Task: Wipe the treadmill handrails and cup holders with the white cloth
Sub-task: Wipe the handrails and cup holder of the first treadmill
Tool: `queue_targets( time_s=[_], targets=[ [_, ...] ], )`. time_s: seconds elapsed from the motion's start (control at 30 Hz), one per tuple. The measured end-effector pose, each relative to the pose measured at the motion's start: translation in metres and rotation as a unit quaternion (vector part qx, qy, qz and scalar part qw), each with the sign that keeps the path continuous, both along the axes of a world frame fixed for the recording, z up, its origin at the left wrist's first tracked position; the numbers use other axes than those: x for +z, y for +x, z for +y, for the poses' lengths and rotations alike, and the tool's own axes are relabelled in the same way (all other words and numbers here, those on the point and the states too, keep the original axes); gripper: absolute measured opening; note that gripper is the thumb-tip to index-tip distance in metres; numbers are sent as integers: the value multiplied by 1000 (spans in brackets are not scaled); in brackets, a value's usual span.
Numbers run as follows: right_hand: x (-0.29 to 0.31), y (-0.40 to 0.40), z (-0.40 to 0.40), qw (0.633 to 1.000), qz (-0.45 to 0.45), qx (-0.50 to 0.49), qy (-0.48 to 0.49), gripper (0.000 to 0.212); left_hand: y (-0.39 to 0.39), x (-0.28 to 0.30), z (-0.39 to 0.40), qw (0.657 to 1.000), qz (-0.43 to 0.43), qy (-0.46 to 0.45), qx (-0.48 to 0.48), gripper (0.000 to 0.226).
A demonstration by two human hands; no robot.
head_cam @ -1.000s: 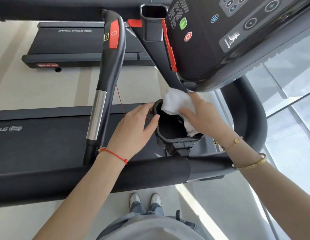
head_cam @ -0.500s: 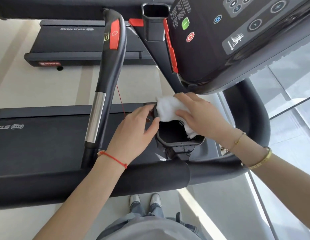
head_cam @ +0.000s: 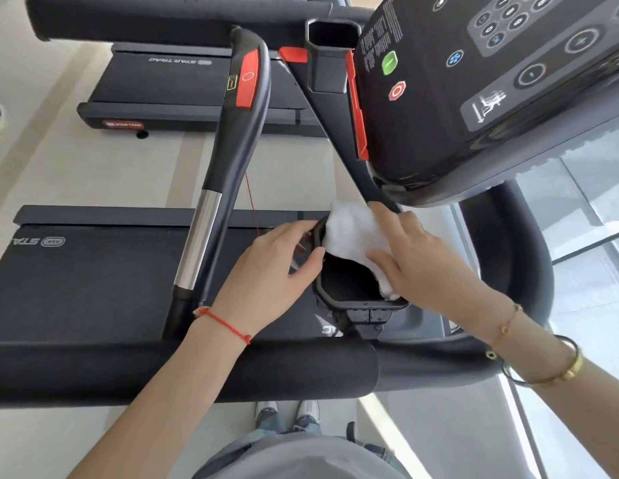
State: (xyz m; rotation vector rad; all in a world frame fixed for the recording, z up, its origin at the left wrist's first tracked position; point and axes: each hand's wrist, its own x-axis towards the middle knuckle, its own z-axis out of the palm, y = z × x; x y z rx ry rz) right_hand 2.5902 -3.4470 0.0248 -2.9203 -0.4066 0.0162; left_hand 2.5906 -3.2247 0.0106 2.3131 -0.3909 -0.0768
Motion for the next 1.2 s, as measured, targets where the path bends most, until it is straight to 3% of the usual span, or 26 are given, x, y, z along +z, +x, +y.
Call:
queue_targets(
  time_s=[0.17, 0.3, 0.43, 0.5, 0.73, 0.9, 1.07, 1.2],
  targets=[
    [1, 27, 21, 997, -36, 25, -59, 42, -1, 1, -2, 1000, 4, -1, 1, 47],
    [3, 11, 10, 997, 2, -36, 73, 40, -1, 0, 0, 1000, 7, -3, 1, 49],
    [-3, -21, 8, 981, 39, -148, 117, 54, 0, -1, 0, 1000, -1, -11, -3, 47],
    [-6, -31, 7, 972, 57, -187, 131, 50, 0, -2, -1, 1000, -1, -11, -4, 47],
    [3, 2, 14, 958, 100, -182, 196, 41, -1, -5, -1, 1000, -23, -11, -2, 35],
    [-10, -34, 5, 944, 117, -227, 209, 38, -2, -6, -1, 1000, -22, -8, -4, 35],
    [0, -10, 8, 963, 104, -159, 191, 33, -2, -5, -3, 1000, -16, -11, -3, 39],
    [-2, 11, 15, 999, 3, -27, 46, 45, -2, -5, -2, 1000, -16, -4, 4, 40]
  ],
)
